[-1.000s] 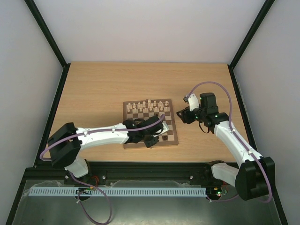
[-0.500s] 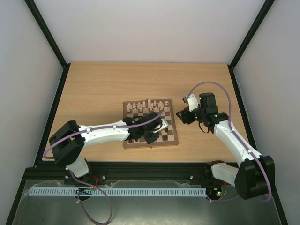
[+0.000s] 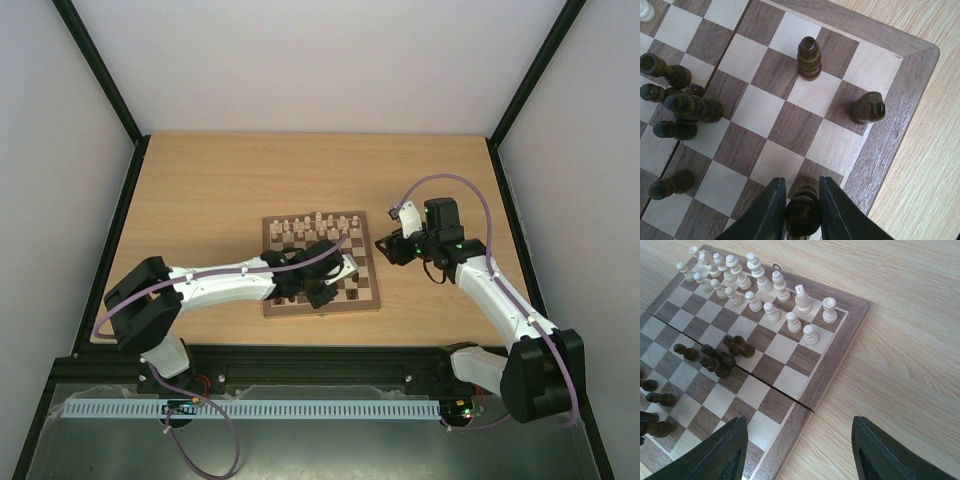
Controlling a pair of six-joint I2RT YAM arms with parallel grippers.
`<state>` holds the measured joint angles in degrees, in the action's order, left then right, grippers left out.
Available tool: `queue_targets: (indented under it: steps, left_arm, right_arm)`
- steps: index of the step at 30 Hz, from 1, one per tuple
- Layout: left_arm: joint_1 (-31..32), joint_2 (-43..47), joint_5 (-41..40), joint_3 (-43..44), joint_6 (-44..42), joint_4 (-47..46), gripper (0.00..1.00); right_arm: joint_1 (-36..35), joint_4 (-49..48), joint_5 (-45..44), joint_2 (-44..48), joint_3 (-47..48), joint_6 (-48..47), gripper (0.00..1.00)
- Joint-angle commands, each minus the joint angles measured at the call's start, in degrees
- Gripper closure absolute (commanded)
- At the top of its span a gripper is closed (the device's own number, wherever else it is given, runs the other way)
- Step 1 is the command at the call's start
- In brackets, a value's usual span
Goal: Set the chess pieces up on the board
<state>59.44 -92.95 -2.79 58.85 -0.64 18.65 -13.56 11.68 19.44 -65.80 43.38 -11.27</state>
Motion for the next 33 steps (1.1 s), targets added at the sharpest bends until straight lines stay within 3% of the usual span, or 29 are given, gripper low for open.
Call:
queue_targets:
  steps: [1,33]
  left_arm:
    - [-0.07,-0.72,0.77,-0.97,0.38,-0.72,0.78]
    - [0.31,-1.56,4.81,-2.06,-0.32,-1.43,0.81]
  right_arm:
    - [0.16,1.24,1.21,-0.81,-0.4,-0.6,0.42]
    - [0.14,1.56,1.92,-1.96,-0.31,-1.17,0.42]
